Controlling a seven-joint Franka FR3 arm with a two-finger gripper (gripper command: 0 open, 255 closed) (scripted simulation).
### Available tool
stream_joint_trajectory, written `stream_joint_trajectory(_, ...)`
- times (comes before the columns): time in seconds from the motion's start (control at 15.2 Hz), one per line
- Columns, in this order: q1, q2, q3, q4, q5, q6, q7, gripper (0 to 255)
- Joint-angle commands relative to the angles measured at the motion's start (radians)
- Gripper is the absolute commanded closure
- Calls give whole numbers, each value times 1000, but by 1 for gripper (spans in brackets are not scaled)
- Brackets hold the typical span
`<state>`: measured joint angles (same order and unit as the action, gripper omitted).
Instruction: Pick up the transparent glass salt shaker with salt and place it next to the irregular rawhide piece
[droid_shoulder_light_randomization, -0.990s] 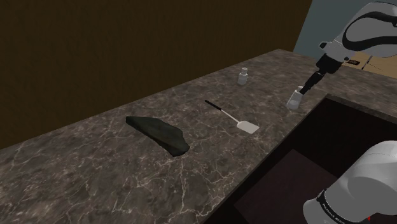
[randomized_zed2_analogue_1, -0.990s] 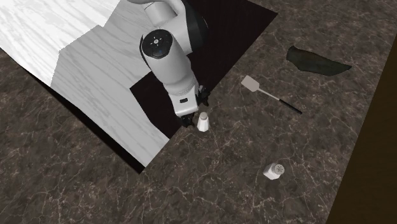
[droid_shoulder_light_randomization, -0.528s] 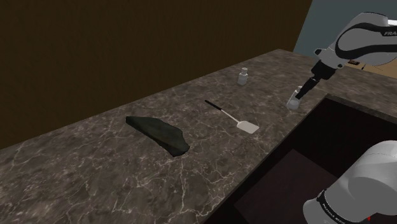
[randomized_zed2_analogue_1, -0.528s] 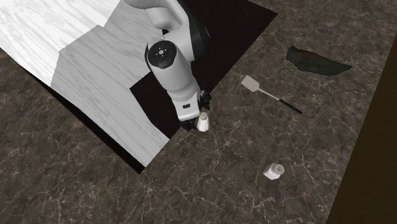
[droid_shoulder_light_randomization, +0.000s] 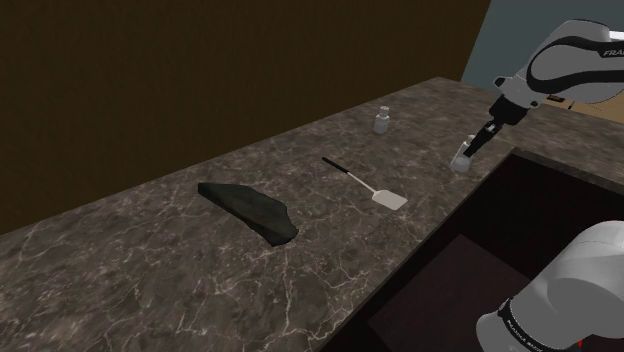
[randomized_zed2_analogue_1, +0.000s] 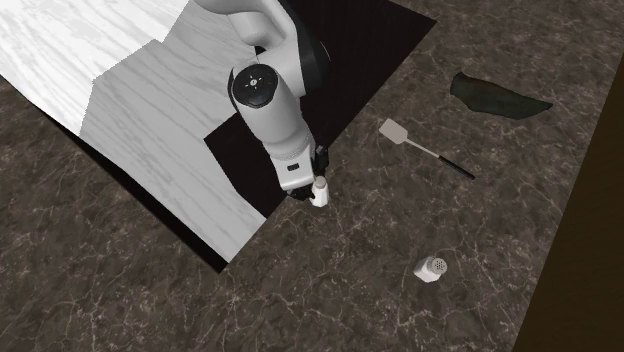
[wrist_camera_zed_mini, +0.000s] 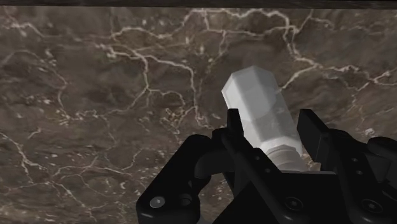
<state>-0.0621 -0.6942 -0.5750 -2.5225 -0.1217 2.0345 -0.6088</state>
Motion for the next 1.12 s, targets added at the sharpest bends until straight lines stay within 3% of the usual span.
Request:
stream_joint_trajectory(0.0,0,0,0,0,0,0,0,255)
stream_joint_trajectory(0.4,0,0,0,0,0,0,0,255)
stream_joint_trajectory(1.06,8,-14,37,120,17,-133,23,255)
